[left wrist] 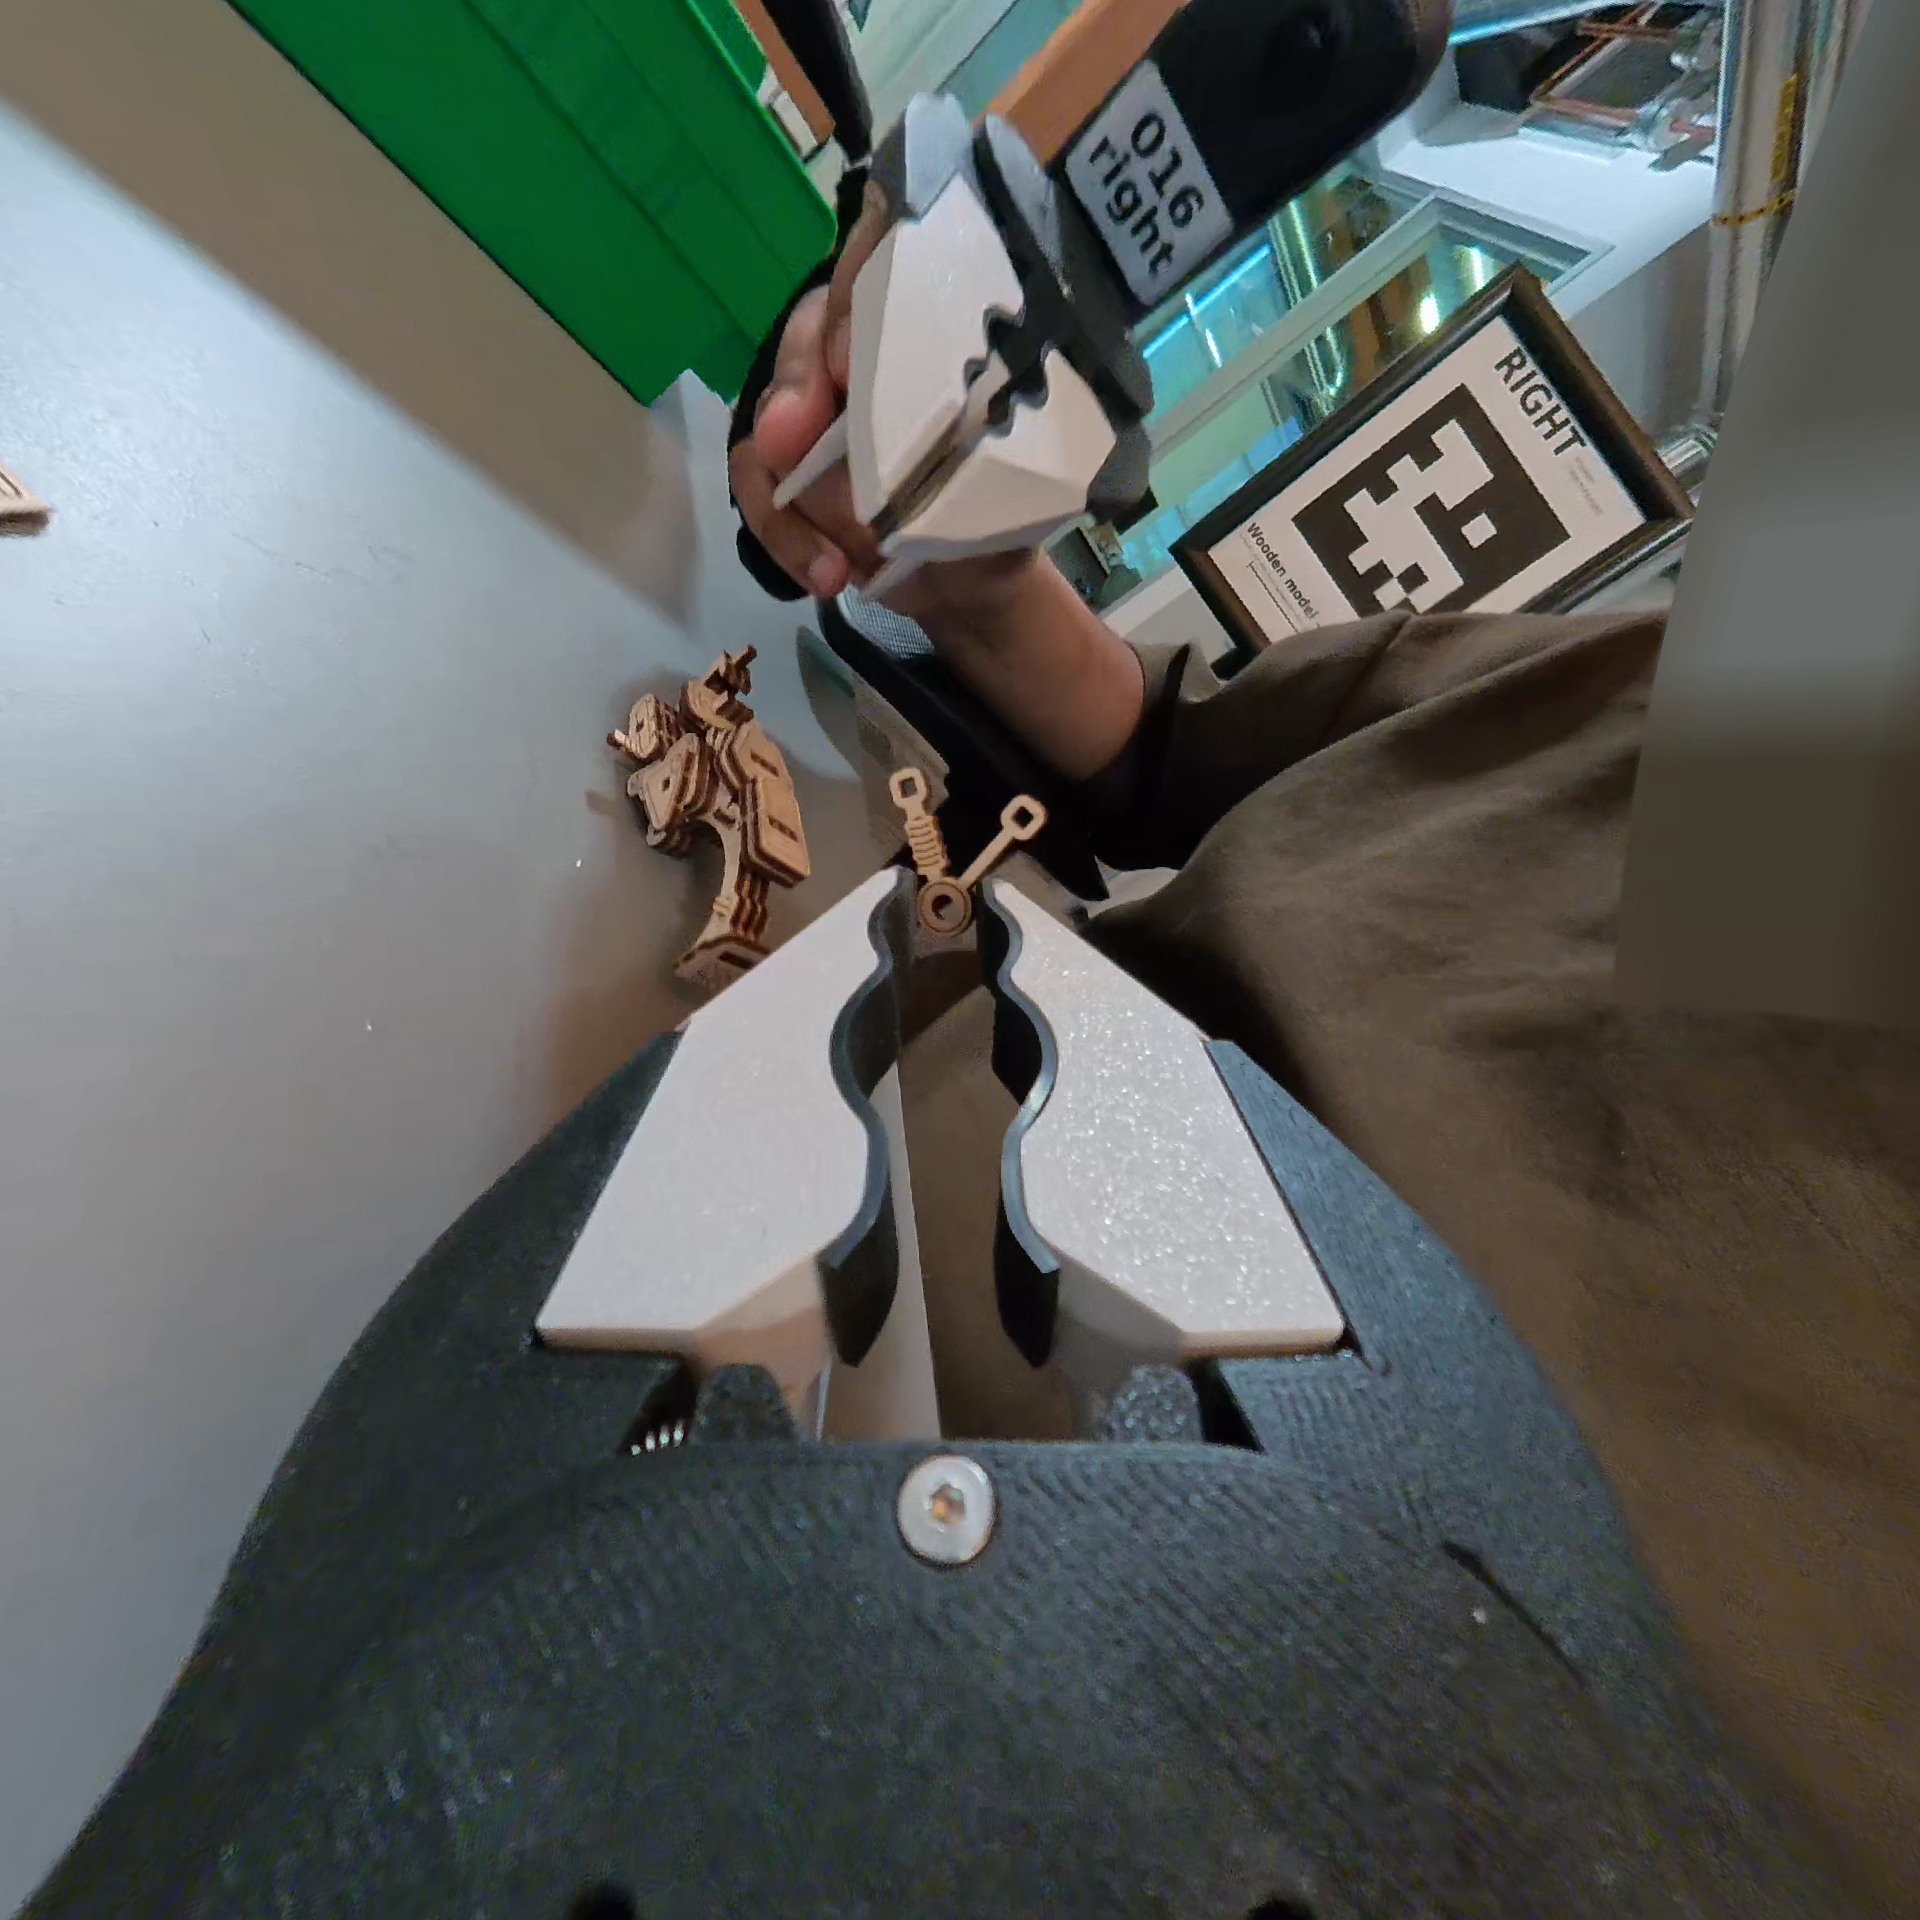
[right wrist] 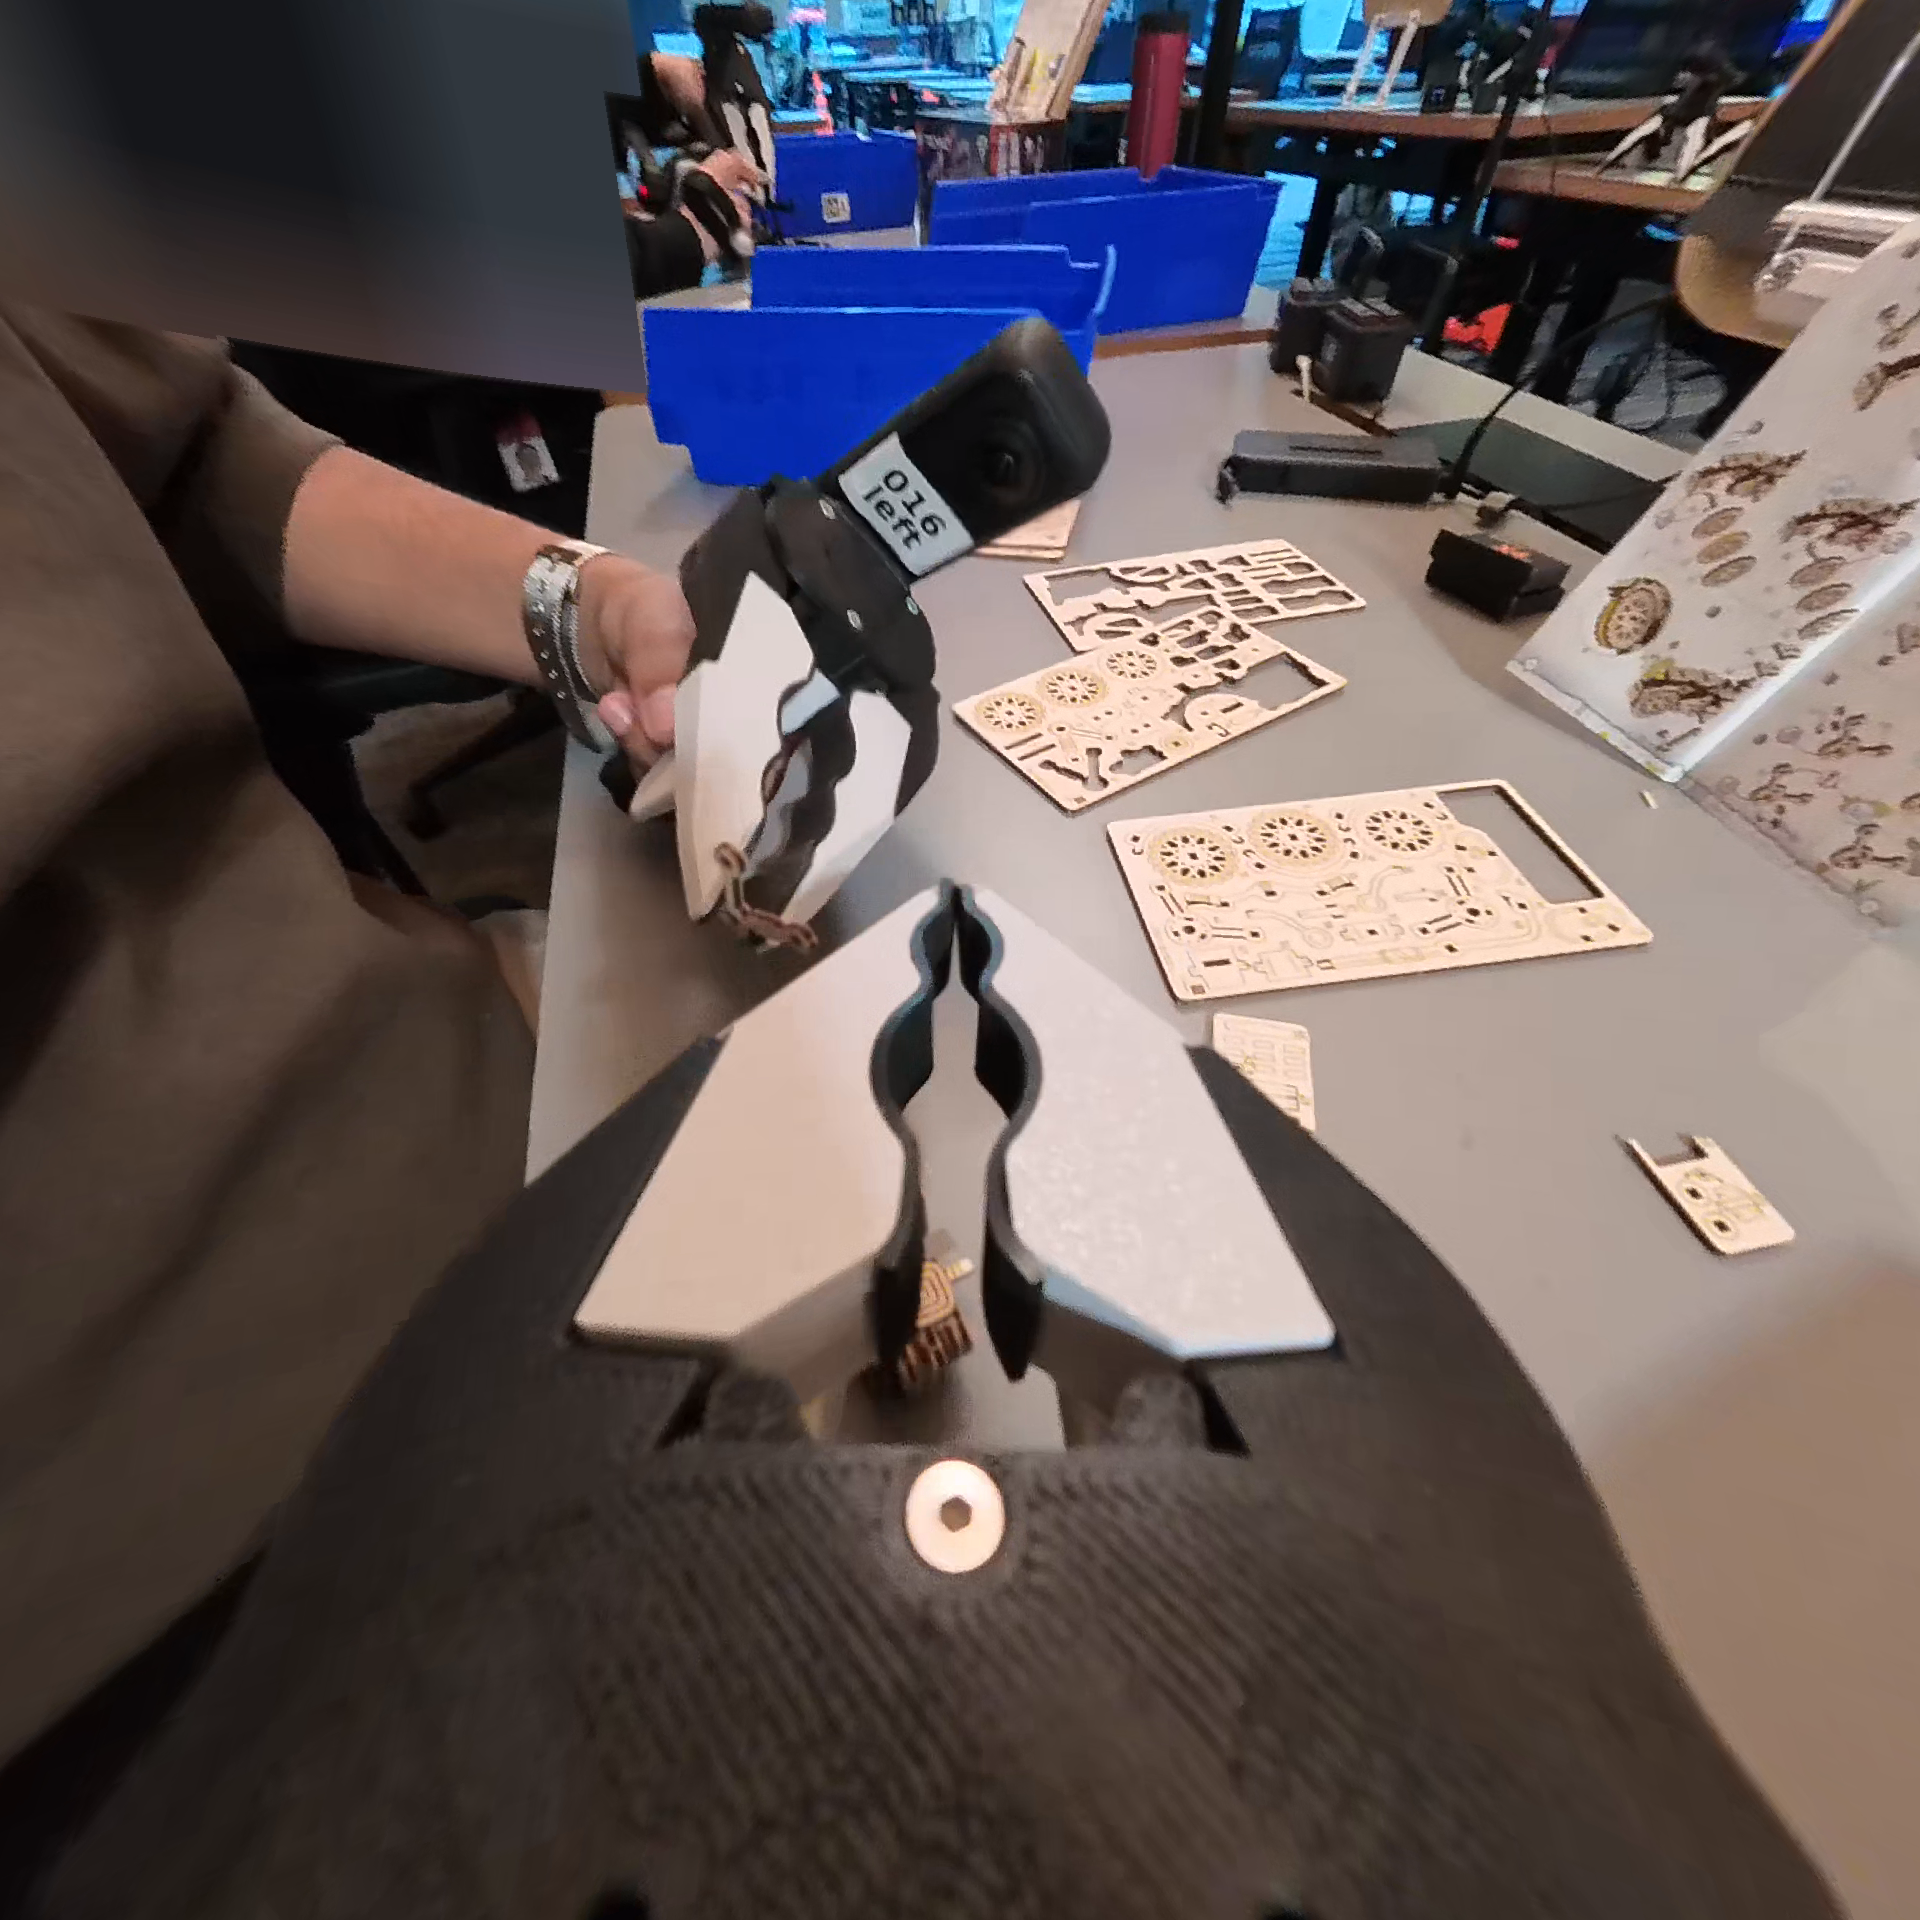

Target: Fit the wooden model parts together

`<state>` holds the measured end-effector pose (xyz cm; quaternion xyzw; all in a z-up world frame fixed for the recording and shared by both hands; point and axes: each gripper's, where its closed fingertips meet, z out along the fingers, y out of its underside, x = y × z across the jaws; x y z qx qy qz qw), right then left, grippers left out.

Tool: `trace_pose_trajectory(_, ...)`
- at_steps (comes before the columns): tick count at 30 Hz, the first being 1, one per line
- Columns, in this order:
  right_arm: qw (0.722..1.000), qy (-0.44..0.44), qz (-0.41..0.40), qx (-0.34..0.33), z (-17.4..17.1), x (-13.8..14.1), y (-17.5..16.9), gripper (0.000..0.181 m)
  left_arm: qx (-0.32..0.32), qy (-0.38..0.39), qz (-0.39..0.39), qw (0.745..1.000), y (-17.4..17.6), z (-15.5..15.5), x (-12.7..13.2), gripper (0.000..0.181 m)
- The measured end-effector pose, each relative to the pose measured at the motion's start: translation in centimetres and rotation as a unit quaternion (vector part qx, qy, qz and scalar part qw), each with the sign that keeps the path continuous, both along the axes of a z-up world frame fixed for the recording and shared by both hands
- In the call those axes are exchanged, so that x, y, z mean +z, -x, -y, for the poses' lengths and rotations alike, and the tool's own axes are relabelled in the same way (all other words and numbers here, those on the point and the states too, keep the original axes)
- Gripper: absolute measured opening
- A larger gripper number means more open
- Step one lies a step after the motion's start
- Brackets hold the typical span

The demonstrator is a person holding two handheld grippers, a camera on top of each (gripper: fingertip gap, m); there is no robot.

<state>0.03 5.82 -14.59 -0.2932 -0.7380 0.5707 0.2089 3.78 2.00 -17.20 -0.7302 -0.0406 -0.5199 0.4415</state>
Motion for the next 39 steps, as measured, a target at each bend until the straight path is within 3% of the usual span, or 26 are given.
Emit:
trace_pose_trajectory(7,0.999,-0.020,-0.009,-0.031,0.6,-0.5,-1.4,0.004,0.018,-0.020,-0.010,1.000,1.0,-1.8,0.9,0.009)
trace_pose_trajectory(10,0.999,-0.007,-0.039,-0.007,1.6,1.2,-1.9,0.029,0.012,-0.021,-0.013,1.000,1.0,-2.6,0.9,0.009)
trace_pose_trajectory(14,0.996,0.023,-0.081,0.027,2.0,4.1,-1.8,0.038,0.004,-0.014,-0.022,1.000,1.1,-3.2,0.3,0.009)
trace_pose_trajectory(16,0.996,0.036,-0.079,0.031,1.8,4.6,-1.5,0.037,-0.004,-0.010,-0.024,1.000,1.0,-3.1,0.1,0.009)
trace_pose_trajectory(20,0.997,0.040,-0.058,0.017,0.7,2.7,-1.7,0.032,-0.029,-0.007,-0.033,0.999,0.7,-3.2,-0.1,0.009)
trace_pose_trajectory(26,0.999,-0.006,-0.054,0.004,-0.7,0.9,-1.8,0.022,-0.069,0.001,-0.046,0.997,-0.2,-2.2,-1.4,0.009)
trace_pose_trajectory(39,0.993,-0.044,-0.022,0.104,2.6,-1.2,-2.8,0.015,-0.083,-0.032,-0.036,0.995,-0.9,-1.0,0.1,0.009)
